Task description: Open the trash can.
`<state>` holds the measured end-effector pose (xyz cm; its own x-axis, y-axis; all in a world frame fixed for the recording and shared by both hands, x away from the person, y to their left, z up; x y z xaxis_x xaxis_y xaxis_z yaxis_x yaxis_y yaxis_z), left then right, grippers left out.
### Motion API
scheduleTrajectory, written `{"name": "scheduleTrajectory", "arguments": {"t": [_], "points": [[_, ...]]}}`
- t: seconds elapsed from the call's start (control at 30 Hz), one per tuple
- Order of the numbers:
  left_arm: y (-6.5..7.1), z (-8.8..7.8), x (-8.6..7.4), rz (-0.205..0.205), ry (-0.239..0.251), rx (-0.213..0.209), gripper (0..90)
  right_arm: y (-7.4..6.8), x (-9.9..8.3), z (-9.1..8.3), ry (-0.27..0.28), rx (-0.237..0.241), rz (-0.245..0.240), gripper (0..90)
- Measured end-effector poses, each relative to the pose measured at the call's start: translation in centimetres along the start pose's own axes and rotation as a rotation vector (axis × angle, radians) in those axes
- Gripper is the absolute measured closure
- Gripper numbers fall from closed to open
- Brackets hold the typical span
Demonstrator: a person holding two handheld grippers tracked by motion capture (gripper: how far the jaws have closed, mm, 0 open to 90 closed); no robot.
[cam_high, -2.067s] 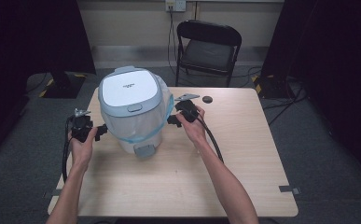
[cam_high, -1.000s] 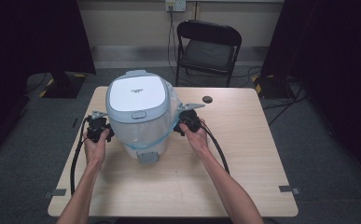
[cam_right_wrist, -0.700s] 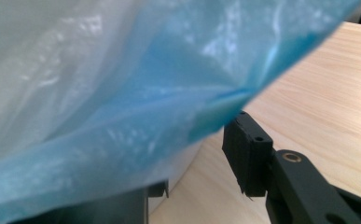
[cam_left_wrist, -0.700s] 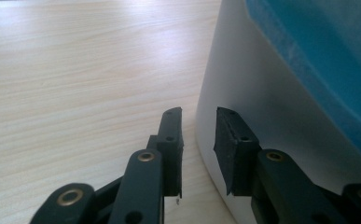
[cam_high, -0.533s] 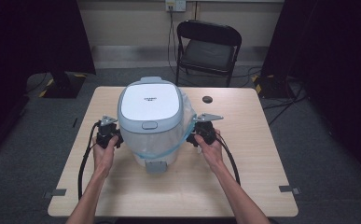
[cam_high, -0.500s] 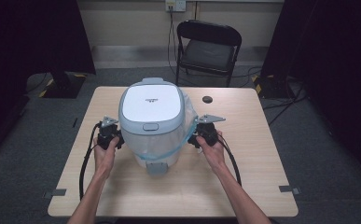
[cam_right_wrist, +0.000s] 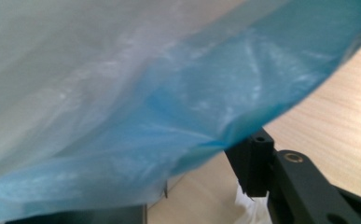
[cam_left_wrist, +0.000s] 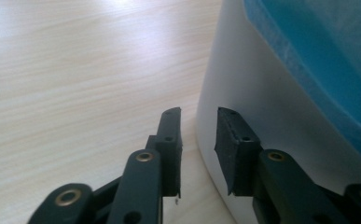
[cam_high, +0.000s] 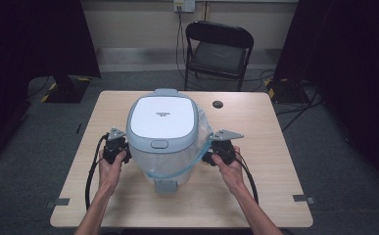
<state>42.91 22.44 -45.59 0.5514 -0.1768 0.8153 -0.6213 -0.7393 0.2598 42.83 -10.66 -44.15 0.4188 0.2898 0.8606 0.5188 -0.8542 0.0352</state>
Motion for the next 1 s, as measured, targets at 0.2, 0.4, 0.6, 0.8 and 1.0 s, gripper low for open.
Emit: {"name": "scheduleTrajectory", "arguments": {"t": [0.2, 0.4, 0.6, 0.8, 1.0], "points": [[1.1, -0.3, -0.7, 0.003, 0.009, -0.02, 70.6, 0.3, -0.7, -1.1, -0.003, 0.02, 0.001, 56.3], [1.6, -0.4, -0.9, 0.01, 0.0, -0.029, 70.4, 0.2, -1.1, -1.9, -0.004, 0.019, -0.01, 56.8], [1.6, -0.8, -1.1, 0.005, 0.005, -0.047, 65.2, 0.0, -1.2, -2.5, -0.019, 0.016, -0.024, 57.6], [1.3, -1.0, -1.2, 0.003, 0.012, -0.055, 64.0, 0.0, -1.1, -2.4, -0.019, 0.036, -0.018, 56.4], [1.3, -1.4, -1.3, -0.003, 0.01, -0.062, 68.3, -0.3, -1.2, -2.0, -0.012, 0.044, -0.005, 56.1]]}}
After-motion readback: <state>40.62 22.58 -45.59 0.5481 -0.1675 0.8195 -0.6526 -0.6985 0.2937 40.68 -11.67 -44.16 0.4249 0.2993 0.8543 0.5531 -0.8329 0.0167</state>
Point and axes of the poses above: each handheld gripper's, and its own axes: z roughly forward along the jaws, x roughly out of its top, y roughly to its right, the point moved 2 cm from there along z, roughly forward along the jaws, and after that the axes turned 15 degrees about -x, right-handed, at the moved point
